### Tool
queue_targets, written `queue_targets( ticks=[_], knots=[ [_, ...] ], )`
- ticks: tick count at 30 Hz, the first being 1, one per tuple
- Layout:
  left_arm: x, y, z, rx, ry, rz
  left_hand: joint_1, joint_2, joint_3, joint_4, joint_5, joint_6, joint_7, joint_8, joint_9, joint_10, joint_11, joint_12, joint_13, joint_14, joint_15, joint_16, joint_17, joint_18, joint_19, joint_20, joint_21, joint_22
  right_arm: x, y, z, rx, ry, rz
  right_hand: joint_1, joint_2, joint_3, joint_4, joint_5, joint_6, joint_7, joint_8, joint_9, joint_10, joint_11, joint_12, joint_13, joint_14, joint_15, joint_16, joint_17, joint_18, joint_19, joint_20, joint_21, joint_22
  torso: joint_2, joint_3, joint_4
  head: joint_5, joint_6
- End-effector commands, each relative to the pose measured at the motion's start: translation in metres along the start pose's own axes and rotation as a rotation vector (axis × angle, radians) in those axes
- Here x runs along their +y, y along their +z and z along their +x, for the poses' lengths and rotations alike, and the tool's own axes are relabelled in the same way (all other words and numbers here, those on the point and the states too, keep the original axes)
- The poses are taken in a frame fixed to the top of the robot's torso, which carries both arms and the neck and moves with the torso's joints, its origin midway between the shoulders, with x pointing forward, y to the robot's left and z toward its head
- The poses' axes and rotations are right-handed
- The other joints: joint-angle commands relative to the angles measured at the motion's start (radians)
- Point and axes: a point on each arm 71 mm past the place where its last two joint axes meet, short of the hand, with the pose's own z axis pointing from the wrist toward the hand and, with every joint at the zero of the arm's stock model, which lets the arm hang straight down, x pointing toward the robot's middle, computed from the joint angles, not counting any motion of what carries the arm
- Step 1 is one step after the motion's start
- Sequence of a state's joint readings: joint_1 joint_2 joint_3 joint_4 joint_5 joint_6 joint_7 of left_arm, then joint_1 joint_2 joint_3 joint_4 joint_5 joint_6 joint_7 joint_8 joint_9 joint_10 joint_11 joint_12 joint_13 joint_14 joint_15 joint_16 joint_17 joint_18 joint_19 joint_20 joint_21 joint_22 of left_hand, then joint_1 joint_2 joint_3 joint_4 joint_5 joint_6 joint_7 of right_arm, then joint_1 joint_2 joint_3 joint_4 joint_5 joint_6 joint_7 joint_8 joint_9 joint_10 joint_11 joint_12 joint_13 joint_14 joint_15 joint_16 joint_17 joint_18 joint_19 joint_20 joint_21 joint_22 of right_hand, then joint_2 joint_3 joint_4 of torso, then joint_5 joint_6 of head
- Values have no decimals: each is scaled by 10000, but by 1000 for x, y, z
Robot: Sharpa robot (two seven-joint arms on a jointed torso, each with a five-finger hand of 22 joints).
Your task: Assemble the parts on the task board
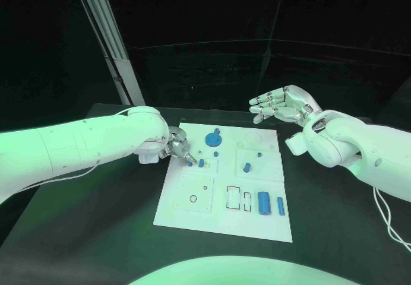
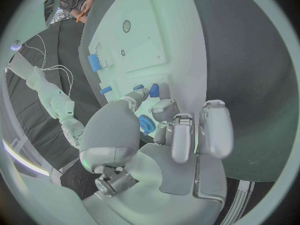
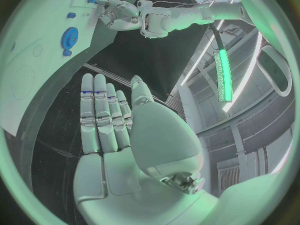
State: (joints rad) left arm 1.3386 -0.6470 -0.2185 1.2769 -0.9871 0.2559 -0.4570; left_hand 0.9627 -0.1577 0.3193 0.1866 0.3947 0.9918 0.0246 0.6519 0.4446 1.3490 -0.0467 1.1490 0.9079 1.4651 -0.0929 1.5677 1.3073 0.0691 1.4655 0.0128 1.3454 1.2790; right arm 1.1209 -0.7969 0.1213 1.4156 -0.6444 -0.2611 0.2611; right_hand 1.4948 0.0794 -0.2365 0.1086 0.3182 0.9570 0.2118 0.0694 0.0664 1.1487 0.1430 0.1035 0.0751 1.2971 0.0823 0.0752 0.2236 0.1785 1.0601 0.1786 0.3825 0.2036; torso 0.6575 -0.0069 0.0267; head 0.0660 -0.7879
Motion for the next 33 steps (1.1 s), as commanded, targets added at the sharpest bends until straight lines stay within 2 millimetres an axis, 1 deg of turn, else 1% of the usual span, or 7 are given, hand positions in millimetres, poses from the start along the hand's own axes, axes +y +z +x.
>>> queue_targets(
  ticks=[1,8,13,16,22,30,33],
  knots=[
    [3,-1,-3,-370,-298,-24,-95,4,-364,166,-53,21,-13,-71,-5,-66,10,11,-32,1057,-76,31,2635,-20,145,-42,-61,-43,2,0,0,50,7,-131,-50,88,26,-32,57,-80,16,-39,-6,-75,-10,35,-10,-85,-19,-55,-15,28,5,47,-56,-9,-3,2,9,-13,9],
    [6,-4,-9,-1065,-1066,456,99,139,-1070,569,-234,-297,84,-196,-26,-412,85,-332,-530,1057,-37,31,2635,56,27,-20,-376,-391,2,0,0,38,1,-126,-50,88,26,-32,57,-80,16,-39,-6,-75,-10,35,-10,-85,-19,-55,-15,28,5,47,-56,-9,-2,1,5,-22,34],
    [3,-7,-14,-1682,-2160,1591,412,111,-1642,865,-273,-1028,385,-619,-246,-1745,344,-2002,-2763,1055,148,27,2628,226,-290,114,-1144,-1251,2,0,-1,29,-3,-121,-50,88,26,-32,57,-80,16,-39,-6,-75,-10,35,-10,-85,-19,-55,-15,28,5,47,-56,-9,5,1,-3,-25,45],
    [0,-9,-17,-1939,-2661,2348,617,75,-2026,996,-284,-1304,540,-706,-337,-2170,494,-2345,-3142,966,272,-155,2314,330,-494,232,-1626,-1759,2,0,-1,27,-4,-121,-50,88,26,-32,57,-80,16,-39,-6,-75,-10,35,-10,-85,-19,-55,-15,28,5,47,-56,-9,4,2,-2,-34,52],
    [-7,-14,-22,-2473,-3283,3917,1595,238,-2809,937,-464,-1956,981,-804,-628,-3603,947,-3156,-3766,-749,715,-3014,-1615,1116,-2620,630,-5950,-6042,1,0,-1,18,-7,-117,-50,88,26,-32,57,-80,16,-39,-6,-75,-10,35,-10,-85,-19,-55,-15,28,5,47,-56,-9,3,5,16,-59,67],
    [-29,-16,-27,-3542,-2452,5277,4362,641,-1942,-306,-367,-2146,1258,-1359,-1331,-4639,1224,-4340,-4855,-1949,925,-4866,-3863,1146,-2902,880,-6962,-6720,2,1,0,14,-4,-121,-50,88,26,-32,57,-80,16,-39,-6,-75,-10,35,-10,-85,-19,-55,-15,28,5,47,-56,-9,9,5,-8,-100,111],
    [-40,-15,-26,-4078,-1429,5782,4932,450,-1363,-665,-976,-1923,1305,-1942,-1858,-4636,1284,-5056,-5566,-2146,982,-5084,-4206,1137,-2896,899,-7121,-6833,2,1,0,16,-1,-123,-50,88,26,-32,57,-80,16,-39,-6,-75,-10,35,-10,-85,-19,-55,-15,28,5,47,-56,-9,15,2,-15,-149,141]
  ],
)
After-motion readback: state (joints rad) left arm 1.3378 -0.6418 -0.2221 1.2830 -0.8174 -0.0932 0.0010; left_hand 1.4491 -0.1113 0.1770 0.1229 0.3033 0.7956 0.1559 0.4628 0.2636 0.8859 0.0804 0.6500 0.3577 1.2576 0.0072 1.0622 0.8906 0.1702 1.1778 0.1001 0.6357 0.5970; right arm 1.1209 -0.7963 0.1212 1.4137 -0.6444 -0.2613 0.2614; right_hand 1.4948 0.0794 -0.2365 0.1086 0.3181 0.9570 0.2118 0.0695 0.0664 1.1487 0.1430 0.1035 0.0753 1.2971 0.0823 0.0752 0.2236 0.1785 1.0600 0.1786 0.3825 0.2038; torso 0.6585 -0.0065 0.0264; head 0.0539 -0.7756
